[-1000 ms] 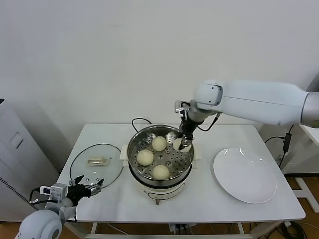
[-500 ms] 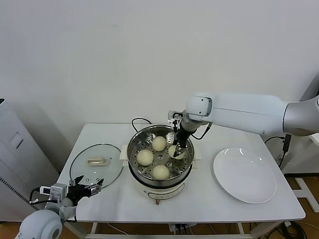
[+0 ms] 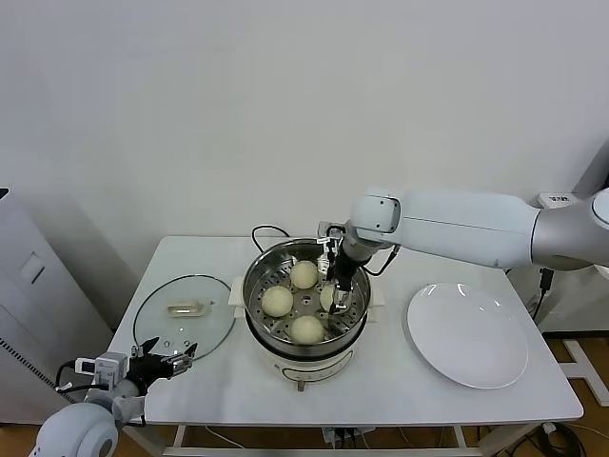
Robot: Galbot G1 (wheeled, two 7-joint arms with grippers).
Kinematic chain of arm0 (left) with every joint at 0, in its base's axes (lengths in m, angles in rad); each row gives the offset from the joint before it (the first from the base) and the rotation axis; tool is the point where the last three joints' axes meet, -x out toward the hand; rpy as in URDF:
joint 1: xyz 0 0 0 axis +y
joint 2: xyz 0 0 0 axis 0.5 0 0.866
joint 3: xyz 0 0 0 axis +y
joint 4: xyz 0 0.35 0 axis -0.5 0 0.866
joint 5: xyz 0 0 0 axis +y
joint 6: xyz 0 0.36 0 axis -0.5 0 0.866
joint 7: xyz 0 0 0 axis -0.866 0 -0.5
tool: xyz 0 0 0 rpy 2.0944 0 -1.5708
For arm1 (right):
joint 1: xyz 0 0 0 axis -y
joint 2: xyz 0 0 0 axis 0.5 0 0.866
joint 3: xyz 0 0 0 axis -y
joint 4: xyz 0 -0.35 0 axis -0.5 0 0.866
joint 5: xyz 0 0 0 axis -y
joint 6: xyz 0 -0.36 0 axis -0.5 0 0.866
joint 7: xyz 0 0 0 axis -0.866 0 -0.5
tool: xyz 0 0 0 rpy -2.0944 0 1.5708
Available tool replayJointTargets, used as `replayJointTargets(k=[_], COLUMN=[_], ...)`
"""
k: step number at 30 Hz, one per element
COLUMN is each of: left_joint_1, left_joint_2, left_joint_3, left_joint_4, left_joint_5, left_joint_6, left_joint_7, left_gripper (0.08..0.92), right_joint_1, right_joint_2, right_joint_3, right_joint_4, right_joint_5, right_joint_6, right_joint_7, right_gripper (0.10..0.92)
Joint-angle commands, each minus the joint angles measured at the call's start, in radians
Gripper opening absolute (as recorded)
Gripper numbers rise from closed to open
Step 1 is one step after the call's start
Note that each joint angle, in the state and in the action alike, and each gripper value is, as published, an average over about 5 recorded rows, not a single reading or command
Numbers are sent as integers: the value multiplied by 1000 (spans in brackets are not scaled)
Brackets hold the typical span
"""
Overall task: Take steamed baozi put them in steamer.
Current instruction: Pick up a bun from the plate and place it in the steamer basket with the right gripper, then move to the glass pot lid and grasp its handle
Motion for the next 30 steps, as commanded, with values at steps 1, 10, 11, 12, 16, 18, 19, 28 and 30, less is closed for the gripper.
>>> replayJointTargets(k=[1,10,11,12,16,18,19,28,30], left_joint_1=[13,15,13,11,5,3,2,-17,-17], left_joint_2=[-7,-17,-17,-17,-15,-13,-11,2,1], left_joint_3=[-17,-30,-31,-32,-41,-45,-46,-49,-50], left_joint_4=[-10,-13,-12,-11,-13,-12,-12,-7,-4], left_joint_5=[-2,1,1,1,-6,-13,-16,-45,-50], left_joint_6=[0,4,4,4,2,0,-1,-15,-26], left_joint_7=[-1,-3,-3,-3,-3,-3,-3,-4,-2], left_gripper=[823,823,823,823,823,823,823,823,823], right_joint_1=[47,-43,-74,-109,-303,-433,-488,-1049,-1159], right_joint_2=[-128,-342,-369,-394,-472,-497,-504,-511,-494], right_joint_3=[101,270,317,365,620,777,835,1460,1569], right_joint_4=[4,24,24,25,21,19,19,67,79], right_joint_5=[27,78,83,88,86,82,80,6,-14], right_joint_6=[27,117,132,145,204,241,254,385,421], right_joint_7=[-60,-35,-11,15,123,175,196,377,418], right_gripper=[820,823,823,823,823,823,823,823,823])
